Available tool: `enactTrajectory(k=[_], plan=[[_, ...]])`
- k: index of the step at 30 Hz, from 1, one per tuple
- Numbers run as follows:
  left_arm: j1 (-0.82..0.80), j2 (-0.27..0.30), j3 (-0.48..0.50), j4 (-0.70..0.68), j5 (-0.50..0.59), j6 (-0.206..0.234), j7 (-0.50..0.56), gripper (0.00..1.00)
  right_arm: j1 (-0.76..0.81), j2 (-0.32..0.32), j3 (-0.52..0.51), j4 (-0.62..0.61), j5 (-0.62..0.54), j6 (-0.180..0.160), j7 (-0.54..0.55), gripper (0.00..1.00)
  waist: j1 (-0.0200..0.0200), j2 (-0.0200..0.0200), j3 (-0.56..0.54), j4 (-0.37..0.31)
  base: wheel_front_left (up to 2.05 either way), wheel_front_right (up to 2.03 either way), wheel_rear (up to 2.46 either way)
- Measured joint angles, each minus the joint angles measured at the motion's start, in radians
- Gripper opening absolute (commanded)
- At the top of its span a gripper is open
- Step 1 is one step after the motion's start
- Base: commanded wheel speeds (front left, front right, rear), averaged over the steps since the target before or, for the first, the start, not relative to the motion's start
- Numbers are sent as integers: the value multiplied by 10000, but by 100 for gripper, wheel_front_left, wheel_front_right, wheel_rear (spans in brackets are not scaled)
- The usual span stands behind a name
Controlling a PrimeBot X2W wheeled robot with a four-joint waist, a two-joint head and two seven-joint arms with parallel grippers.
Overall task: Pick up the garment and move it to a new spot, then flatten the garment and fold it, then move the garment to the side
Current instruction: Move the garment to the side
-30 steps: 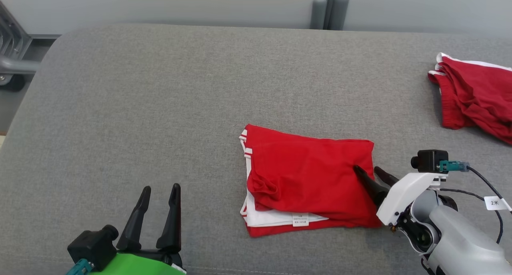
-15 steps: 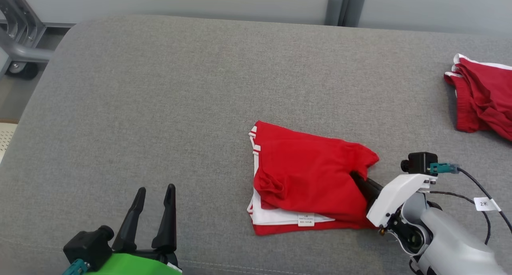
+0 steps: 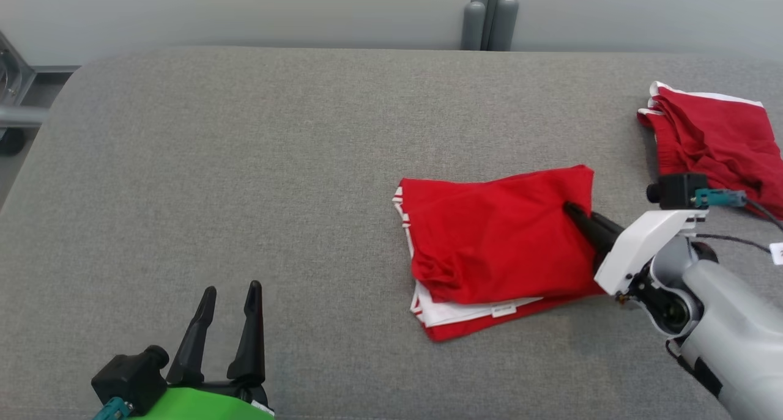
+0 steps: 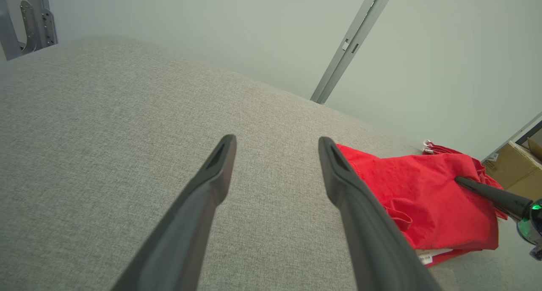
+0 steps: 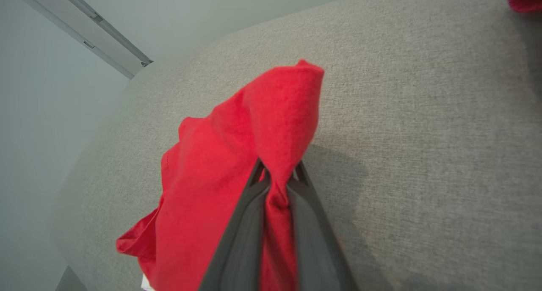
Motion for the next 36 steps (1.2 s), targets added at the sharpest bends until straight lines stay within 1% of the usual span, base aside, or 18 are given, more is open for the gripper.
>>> enactTrajectory(k=[1,2,10,15,20,26,27,29,30,32,36], plan=[[2,-2,-13,4,0,0,0,100,-115,-159,-12,0,-50,0,79,0,0,0,-42,-57,0,0,0],[2,-2,-13,4,0,0,0,100,-115,-159,-12,0,-50,0,79,0,0,0,-42,-57,0,0,0],[20,-6,-205,-15,0,0,2,100,-1199,-1214,-84,-167,-328,0,817,0,0,0,-289,-474,0,0,0],[20,-10,-265,-27,0,0,13,100,-1969,-1768,-366,-232,-330,0,1294,0,0,0,-278,-545,0,0,0],[19,-13,-286,-36,0,0,13,100,-2701,-1921,-500,-217,-313,0,1891,0,0,0,-176,-518,0,0,0],[14,-13,-391,-100,0,0,29,100,-3425,-2265,-614,-125,-209,-29,2757,0,0,0,9,-401,0,0,0],[14,-13,-391,-119,0,0,31,100,-3557,-2268,-633,-119,-186,-111,2903,0,0,0,55,-378,0,0,0],[12,-13,-387,-153,0,0,73,100,-3804,-2297,-663,-109,-105,-123,3166,0,0,0,151,-334,0,0,0],[12,-13,-385,-174,0,0,77,100,-3926,-2337,-667,-104,-104,-207,3285,0,0,0,202,-312,0,0,0],[8,-13,-385,-201,0,0,100,100,-4168,-2495,-667,-56,-105,-251,3570,0,0,0,311,-268,0,0,0],[-5,-12,-384,-272,0,-2,100,100,-4498,-2817,-704,79,-107,-464,4000,0,0,0,542,-180,0,0,0]])
